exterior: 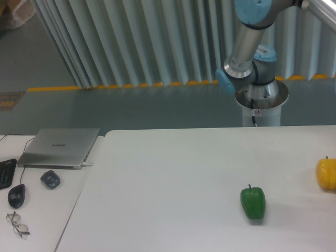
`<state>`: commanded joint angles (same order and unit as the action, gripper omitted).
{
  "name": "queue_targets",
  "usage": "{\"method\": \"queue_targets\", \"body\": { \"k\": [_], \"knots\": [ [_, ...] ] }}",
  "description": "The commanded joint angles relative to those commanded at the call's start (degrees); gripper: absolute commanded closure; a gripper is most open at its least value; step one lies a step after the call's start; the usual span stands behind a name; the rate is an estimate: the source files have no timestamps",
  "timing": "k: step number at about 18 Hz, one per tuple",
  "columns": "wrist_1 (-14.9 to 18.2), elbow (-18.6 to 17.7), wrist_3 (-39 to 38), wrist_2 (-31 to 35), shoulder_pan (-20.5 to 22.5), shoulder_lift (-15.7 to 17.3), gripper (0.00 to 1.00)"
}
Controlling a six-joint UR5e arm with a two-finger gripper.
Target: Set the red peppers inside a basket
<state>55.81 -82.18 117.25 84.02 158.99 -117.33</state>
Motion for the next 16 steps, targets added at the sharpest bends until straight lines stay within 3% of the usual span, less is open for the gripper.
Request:
{"method": "queue_targets", "body": {
  "k": [2,4,8,16],
  "knots": [
    [0.0,-0.2,-0.5,-1.6,0.3,0.0,0.10],
    [0.1,-0.8,-2.3,-4.8,0.4,0.2,0.00],
    [0.2,-1.6,-4.0,-5.1,0.7,1.5,0.00],
    [0.6,-10.2,-3.5,-4.7,0.3,9.7,0.00]
  ]
}}
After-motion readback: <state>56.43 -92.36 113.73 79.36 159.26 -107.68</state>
